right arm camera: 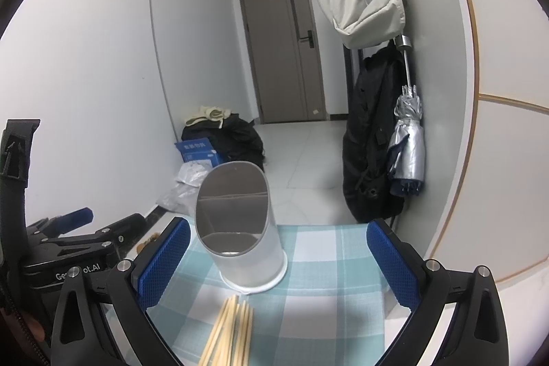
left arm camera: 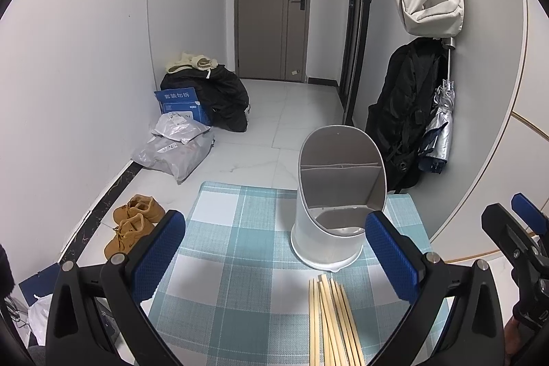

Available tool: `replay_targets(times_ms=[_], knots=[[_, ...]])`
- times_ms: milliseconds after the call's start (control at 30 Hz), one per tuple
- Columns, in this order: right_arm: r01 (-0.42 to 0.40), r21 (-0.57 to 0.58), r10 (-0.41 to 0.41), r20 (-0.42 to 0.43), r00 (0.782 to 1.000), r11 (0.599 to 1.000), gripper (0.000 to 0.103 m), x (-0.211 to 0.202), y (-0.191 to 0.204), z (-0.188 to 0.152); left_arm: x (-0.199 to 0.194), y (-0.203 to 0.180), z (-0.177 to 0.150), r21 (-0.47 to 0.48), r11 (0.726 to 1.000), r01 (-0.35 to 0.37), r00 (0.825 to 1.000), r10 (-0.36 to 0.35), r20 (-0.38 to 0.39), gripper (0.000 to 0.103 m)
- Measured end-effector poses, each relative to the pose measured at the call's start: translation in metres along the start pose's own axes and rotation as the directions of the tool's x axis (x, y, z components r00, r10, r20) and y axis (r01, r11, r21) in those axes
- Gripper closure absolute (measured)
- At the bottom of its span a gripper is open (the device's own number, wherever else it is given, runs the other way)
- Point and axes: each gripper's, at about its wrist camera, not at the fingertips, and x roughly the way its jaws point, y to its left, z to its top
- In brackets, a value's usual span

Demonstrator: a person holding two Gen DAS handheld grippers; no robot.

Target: Organize utensils

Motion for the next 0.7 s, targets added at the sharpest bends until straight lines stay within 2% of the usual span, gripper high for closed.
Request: replay_targets(times_ms=[367, 500, 633, 700], knots=[[-0.015, -0.002, 0.015, -0.008, 1.000, 1.000, 0.000, 0.000, 0.003, -0.003, -0.001, 0.005, 0.000, -0.021, 1.000, -0.012, 1.000, 0.012, 0.003, 0.001], [-0.054, 0.010, 0.054, -0.051, 0.997, 0.998, 0.000, 0.007, 0.003, -0.006, -0.001, 0.011, 0.000, -0.031, 0.999, -0.025, 1.000, 0.025, 0.007, 0.001], [-0.068, 0.006, 0.069, -0.093, 0.993, 0.998, 0.000, 0.017, 0.003, -0.012, 0.008, 0.023, -0.002, -0.072, 0.997, 0.008, 0.999, -0.010, -0.039, 0.001], [-0.078, 0.007, 0.078, -0.118, 0.990, 0.997, 0.004, 0.022, 0.004, -0.015, 0.011, 0.029, -0.004, -0.096, 0.995, 0.023, 0.998, -0.028, -0.049, 0.001]])
